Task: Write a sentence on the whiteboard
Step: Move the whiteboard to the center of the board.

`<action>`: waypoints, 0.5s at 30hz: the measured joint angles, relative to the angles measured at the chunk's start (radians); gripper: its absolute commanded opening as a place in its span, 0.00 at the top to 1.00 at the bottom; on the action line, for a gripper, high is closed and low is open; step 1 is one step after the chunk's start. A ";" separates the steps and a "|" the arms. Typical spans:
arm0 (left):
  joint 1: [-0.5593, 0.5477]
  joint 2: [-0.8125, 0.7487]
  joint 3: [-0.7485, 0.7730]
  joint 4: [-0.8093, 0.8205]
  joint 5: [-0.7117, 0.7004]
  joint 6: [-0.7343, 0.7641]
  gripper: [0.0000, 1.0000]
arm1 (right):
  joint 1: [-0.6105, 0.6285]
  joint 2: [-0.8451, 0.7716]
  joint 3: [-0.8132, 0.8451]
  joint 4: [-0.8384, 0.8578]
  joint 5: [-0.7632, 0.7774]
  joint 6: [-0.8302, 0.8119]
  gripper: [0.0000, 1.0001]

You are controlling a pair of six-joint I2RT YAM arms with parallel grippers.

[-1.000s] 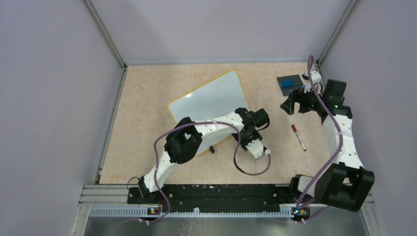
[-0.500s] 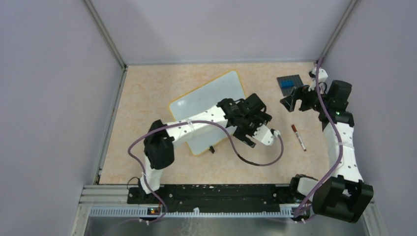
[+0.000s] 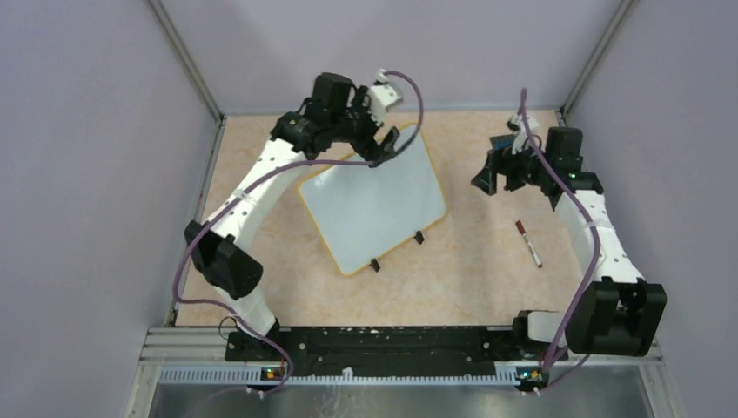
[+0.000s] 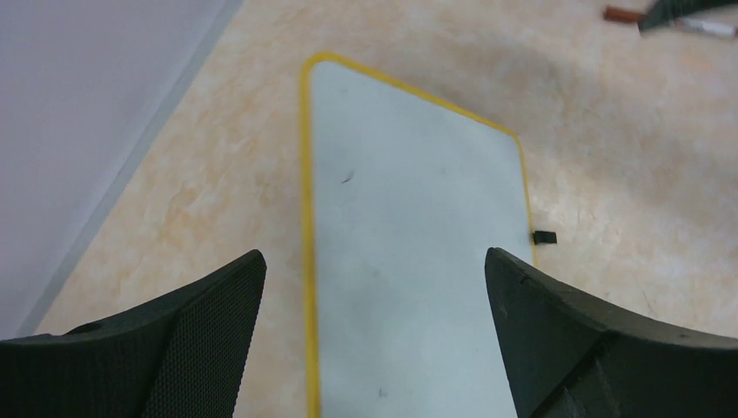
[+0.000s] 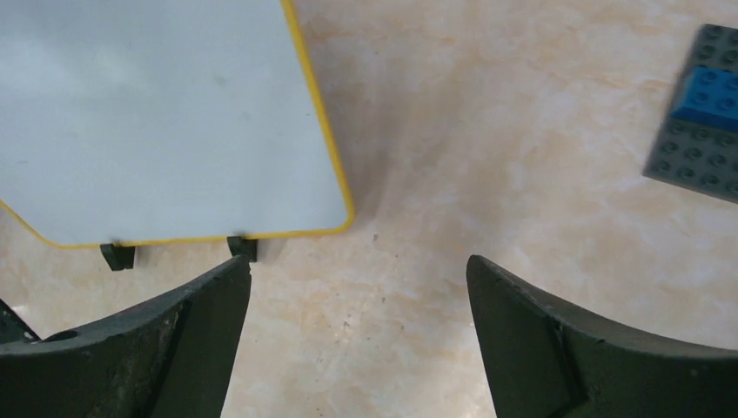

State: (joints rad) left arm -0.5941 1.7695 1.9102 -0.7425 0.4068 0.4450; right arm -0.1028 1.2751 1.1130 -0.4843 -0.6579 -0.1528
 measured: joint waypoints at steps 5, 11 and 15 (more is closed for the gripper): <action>0.142 -0.183 -0.087 0.086 -0.063 -0.251 0.01 | 0.200 0.021 -0.048 -0.005 0.109 -0.049 0.14; 0.388 -0.354 -0.174 0.181 -0.021 -0.485 0.01 | 0.347 0.106 -0.072 -0.011 0.192 -0.100 0.24; 0.471 -0.426 -0.293 0.222 -0.020 -0.576 0.01 | 0.476 0.148 -0.114 0.006 0.278 -0.114 0.33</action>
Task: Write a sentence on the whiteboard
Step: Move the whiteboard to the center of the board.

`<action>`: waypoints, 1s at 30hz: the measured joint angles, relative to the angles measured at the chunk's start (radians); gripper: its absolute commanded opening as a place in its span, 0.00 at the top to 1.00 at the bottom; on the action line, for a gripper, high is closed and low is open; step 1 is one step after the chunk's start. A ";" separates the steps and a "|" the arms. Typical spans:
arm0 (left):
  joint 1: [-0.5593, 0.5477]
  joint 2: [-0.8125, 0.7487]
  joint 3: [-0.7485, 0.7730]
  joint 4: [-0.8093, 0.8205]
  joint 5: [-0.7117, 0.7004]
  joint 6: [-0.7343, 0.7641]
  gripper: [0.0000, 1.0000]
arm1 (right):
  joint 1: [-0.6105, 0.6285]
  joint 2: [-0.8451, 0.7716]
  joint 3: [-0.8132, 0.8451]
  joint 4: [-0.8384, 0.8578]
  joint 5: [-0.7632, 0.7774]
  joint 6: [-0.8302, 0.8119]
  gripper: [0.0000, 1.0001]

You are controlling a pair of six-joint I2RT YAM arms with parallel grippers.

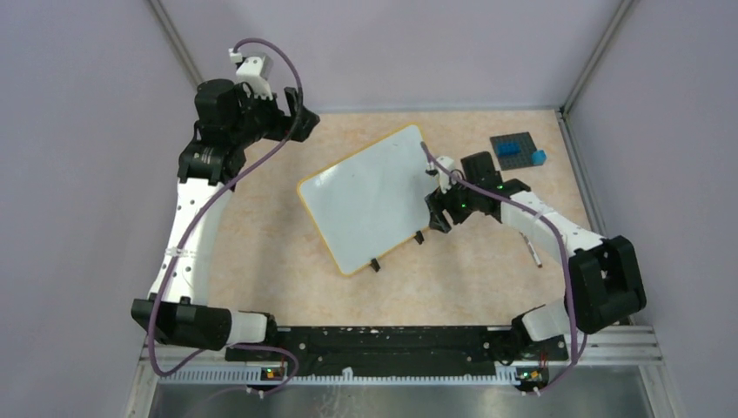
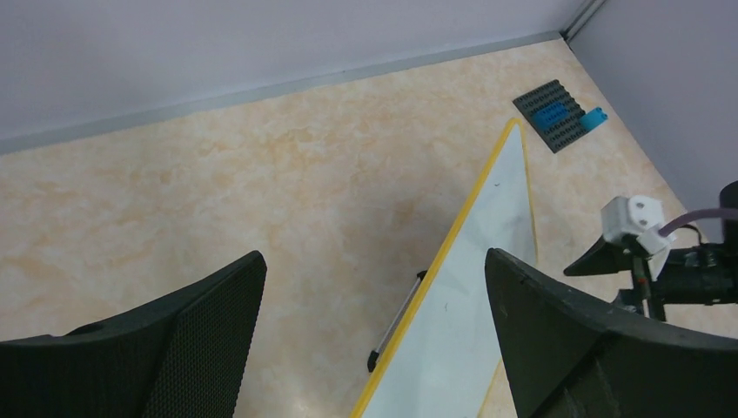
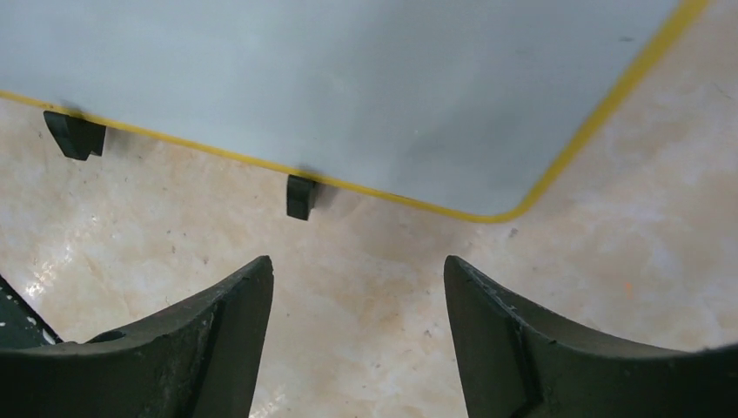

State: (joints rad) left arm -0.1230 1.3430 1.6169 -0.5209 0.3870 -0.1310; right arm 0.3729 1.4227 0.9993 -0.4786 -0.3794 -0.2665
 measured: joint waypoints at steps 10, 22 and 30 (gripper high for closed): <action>0.118 -0.019 -0.085 0.052 0.070 -0.124 0.01 | 0.169 0.122 -0.040 0.092 0.131 0.030 0.44; 0.117 -0.035 -0.121 0.106 0.095 -0.164 0.01 | 0.220 0.206 -0.043 0.143 0.180 0.075 0.70; 0.117 -0.035 -0.136 0.121 0.096 -0.182 0.01 | 0.227 0.195 -0.074 0.188 0.203 0.134 1.00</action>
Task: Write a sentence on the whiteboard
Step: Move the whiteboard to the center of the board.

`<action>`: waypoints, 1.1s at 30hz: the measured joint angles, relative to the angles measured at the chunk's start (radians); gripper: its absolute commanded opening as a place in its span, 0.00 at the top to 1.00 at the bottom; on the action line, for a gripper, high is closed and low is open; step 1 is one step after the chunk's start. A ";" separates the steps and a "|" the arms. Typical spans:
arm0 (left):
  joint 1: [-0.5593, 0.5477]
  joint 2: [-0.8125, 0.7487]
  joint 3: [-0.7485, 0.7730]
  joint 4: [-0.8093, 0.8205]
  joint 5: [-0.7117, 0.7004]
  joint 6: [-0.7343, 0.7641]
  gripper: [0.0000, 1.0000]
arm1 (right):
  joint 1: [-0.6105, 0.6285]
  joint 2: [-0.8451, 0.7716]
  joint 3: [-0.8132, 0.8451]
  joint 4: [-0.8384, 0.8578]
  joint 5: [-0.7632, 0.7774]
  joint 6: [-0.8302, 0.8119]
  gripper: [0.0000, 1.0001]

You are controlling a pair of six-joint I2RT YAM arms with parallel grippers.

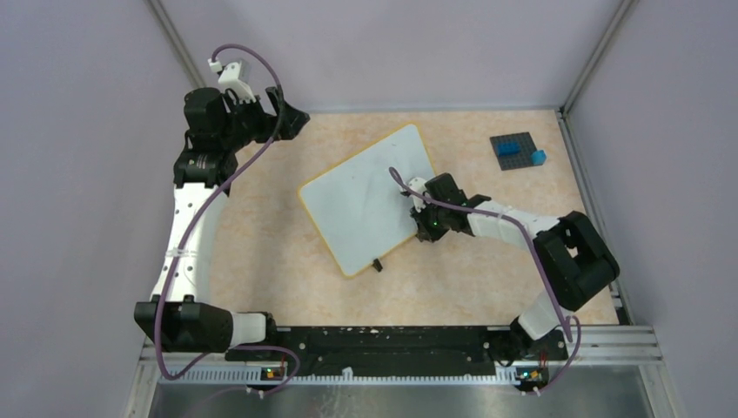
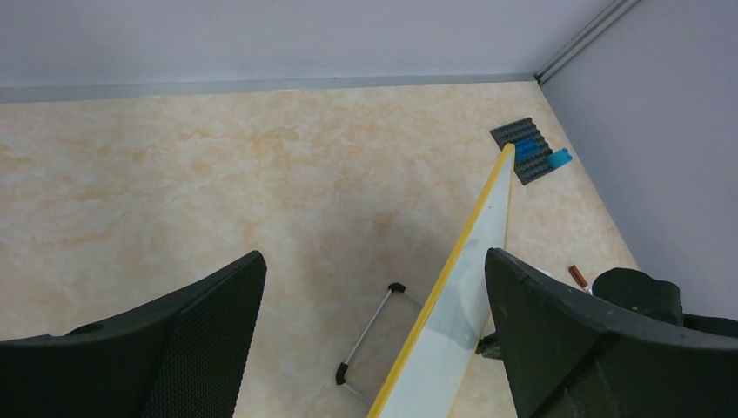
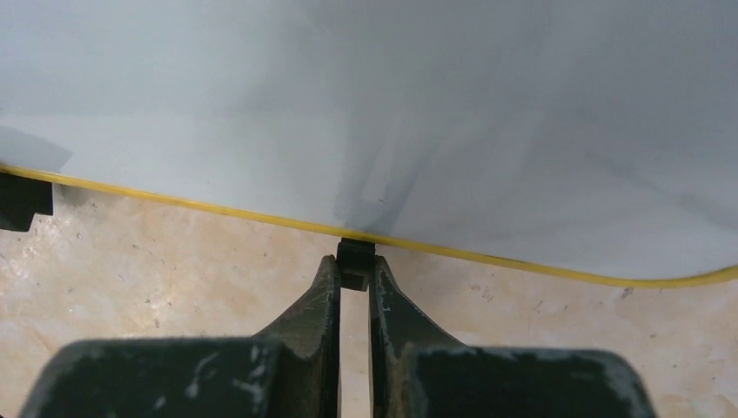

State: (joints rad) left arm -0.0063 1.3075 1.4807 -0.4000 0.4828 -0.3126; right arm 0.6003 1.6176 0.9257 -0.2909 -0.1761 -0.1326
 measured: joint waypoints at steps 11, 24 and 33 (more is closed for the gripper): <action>0.000 0.000 -0.003 0.019 0.004 -0.003 0.01 | -0.049 -0.120 -0.092 -0.068 0.077 -0.021 1.00; 0.000 0.005 -0.011 0.046 0.026 -0.034 0.01 | -0.206 -0.247 -0.163 -0.204 0.121 -0.111 1.00; 0.000 0.012 -0.013 0.050 0.030 -0.046 0.01 | -0.198 -0.257 -0.166 -0.245 0.079 -0.135 0.74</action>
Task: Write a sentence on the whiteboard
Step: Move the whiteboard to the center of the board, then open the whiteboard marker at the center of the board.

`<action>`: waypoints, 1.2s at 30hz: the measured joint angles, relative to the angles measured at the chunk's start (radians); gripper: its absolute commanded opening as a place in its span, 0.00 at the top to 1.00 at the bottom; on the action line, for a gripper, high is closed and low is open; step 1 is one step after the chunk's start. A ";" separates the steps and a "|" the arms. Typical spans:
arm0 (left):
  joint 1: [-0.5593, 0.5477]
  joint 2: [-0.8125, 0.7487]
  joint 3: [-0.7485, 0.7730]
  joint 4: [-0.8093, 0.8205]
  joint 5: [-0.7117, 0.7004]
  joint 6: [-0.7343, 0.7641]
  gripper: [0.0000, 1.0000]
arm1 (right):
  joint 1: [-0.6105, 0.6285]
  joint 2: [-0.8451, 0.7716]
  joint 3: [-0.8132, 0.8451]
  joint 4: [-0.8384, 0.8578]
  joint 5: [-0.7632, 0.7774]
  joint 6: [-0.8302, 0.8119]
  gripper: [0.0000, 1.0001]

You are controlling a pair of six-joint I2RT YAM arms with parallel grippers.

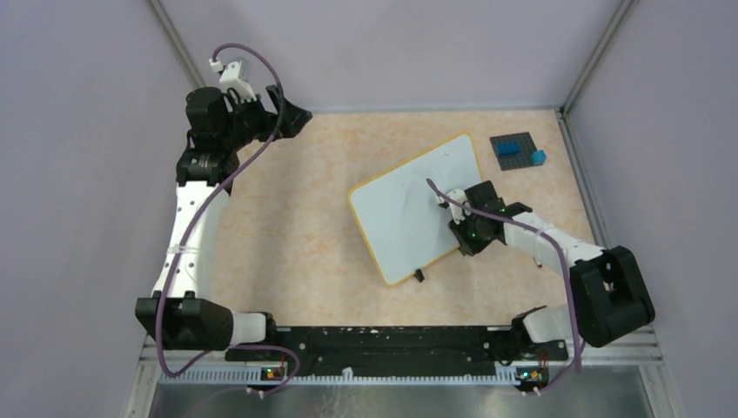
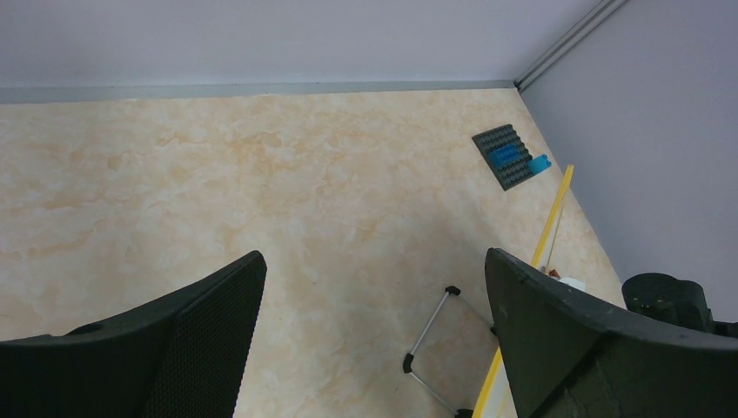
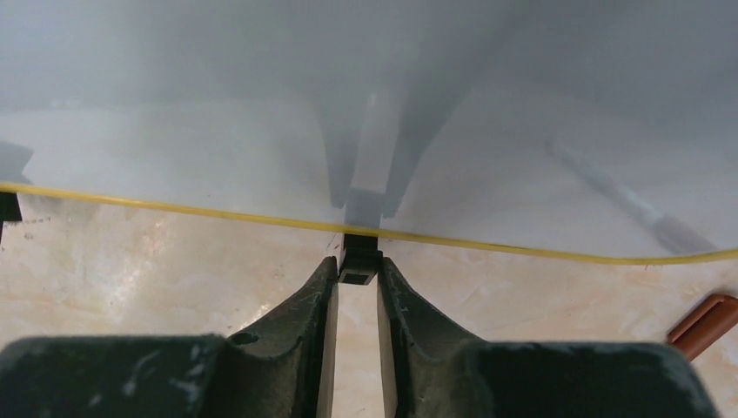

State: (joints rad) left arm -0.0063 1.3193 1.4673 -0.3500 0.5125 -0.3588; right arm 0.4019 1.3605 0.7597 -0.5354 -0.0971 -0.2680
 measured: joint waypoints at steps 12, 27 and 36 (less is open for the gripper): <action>0.000 -0.001 -0.020 0.005 0.013 -0.001 0.01 | 0.010 -0.053 0.039 -0.114 -0.076 -0.064 0.54; 0.020 -0.002 0.012 -0.132 0.036 0.143 0.01 | -0.566 -0.138 0.146 -0.183 -0.156 -0.227 0.56; 0.020 -0.001 0.002 -0.145 0.038 0.178 0.01 | -0.652 0.023 0.114 -0.113 -0.129 -0.288 0.64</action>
State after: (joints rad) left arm 0.0135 1.3182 1.4696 -0.4950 0.5503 -0.1810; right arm -0.2497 1.3830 0.8742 -0.6483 -0.2256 -0.5556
